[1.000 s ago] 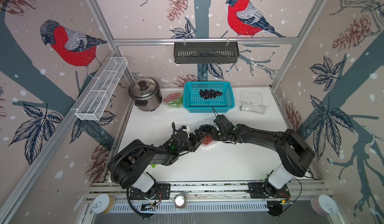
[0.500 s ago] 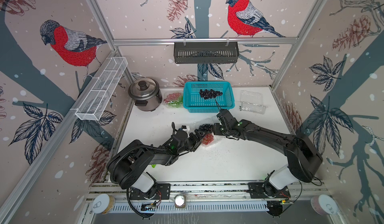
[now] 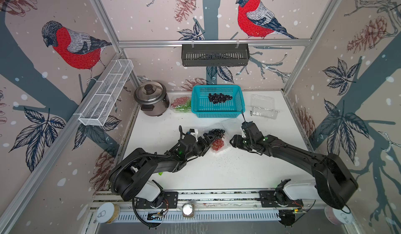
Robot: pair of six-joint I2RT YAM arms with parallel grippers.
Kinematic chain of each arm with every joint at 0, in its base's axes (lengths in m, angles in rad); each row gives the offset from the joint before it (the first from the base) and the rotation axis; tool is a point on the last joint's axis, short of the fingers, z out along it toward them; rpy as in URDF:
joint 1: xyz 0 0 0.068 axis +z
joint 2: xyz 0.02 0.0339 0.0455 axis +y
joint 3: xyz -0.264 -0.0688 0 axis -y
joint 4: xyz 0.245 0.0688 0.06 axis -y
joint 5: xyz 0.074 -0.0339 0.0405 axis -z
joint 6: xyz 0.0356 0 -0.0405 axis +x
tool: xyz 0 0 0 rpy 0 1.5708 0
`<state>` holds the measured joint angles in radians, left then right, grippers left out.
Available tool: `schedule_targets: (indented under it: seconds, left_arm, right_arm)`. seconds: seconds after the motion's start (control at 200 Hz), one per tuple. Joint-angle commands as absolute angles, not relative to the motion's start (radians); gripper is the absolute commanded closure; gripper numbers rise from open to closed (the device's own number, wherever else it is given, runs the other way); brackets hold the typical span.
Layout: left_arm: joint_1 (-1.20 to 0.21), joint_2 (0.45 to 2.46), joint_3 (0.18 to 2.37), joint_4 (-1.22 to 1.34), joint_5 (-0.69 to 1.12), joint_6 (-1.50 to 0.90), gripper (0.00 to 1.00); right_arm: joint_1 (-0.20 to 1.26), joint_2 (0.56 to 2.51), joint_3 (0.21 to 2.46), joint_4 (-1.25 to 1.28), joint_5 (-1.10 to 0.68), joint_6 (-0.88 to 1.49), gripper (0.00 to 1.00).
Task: Pack grapes into containers
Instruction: Place the grape into the packing box, then adjust the packing box at the center of the board.
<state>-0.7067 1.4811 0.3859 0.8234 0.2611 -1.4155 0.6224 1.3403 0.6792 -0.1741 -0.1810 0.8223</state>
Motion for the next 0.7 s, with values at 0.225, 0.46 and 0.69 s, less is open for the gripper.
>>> schedule_targets:
  seconds: [0.225,0.46,0.69]
  left_arm:
    - [-0.724,1.526,0.39,0.91,0.277,-1.445,0.04]
    - [-0.726,1.473,0.387,0.845,0.268,-1.424,0.04]
    - [-0.723,1.412,0.412,0.723,0.251,-1.379,0.03]
  right_arm:
    - [0.643,1.411,0.659,-0.042,-0.236,0.874,0.55]
    - [0.545,1.394,0.657,-0.156,-0.162,0.737,0.64]
    - [0.459,1.425,0.742,-0.331,-0.003,0.54,0.6]
